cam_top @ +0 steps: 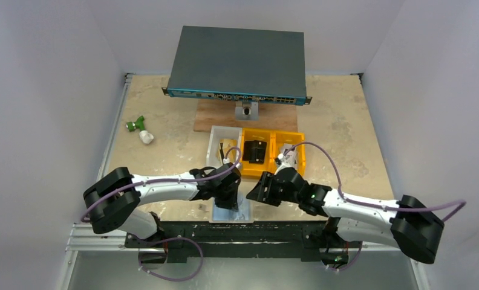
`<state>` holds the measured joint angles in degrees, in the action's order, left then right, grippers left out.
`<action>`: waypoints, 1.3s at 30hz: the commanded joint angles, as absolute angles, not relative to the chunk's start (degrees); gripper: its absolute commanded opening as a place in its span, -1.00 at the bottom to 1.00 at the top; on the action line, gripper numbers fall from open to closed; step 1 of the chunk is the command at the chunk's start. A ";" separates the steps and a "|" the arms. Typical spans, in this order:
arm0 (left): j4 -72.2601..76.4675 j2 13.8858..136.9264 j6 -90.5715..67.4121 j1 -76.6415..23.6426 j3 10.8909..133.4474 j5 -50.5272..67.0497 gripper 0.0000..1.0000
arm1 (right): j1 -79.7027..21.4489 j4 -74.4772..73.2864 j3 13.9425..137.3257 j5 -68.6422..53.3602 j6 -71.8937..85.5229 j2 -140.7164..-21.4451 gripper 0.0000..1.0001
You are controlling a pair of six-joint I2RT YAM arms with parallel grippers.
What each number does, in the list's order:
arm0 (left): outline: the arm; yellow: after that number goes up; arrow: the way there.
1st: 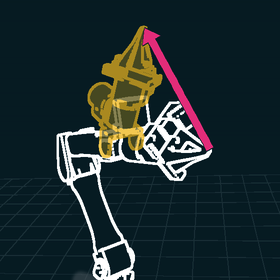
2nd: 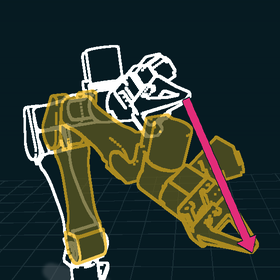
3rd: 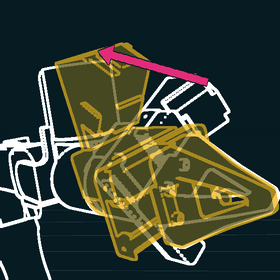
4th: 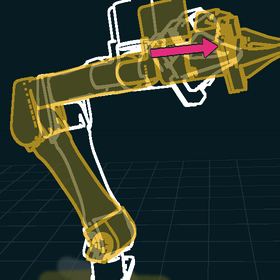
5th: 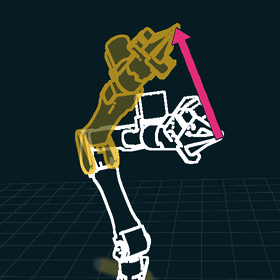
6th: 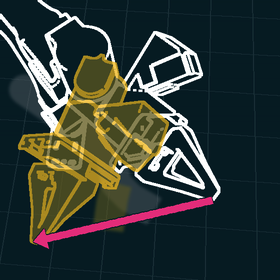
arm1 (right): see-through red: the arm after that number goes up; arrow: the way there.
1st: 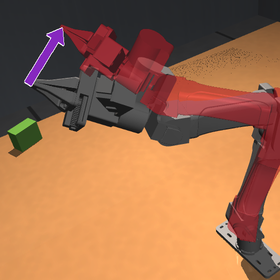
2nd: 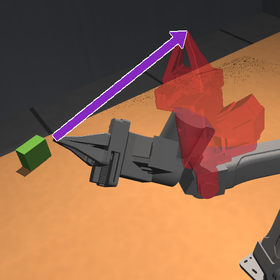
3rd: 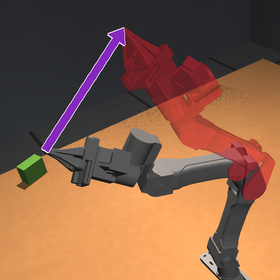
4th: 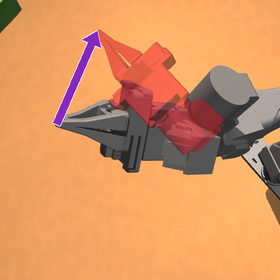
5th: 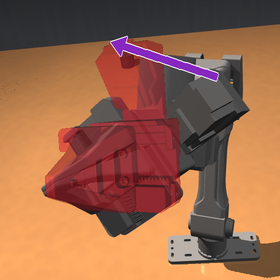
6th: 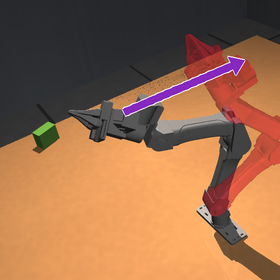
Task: Take the credit cards out of the card holder
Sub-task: Remove the credit card from the card holder.
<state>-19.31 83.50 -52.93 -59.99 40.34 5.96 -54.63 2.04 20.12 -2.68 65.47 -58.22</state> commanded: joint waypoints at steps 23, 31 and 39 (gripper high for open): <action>-9.80 76.57 -54.68 -57.04 33.69 13.76 -0.76 | -58.03 18.16 27.32 -3.05 67.05 -79.40 -0.20; -17.56 70.34 -52.68 -57.12 34.27 11.20 -0.40 | -59.20 17.29 28.77 -3.93 66.84 -79.52 -0.13; -28.01 61.12 -49.72 -57.04 34.27 9.80 -0.43 | -61.02 15.99 31.46 -3.76 67.56 -79.91 -0.07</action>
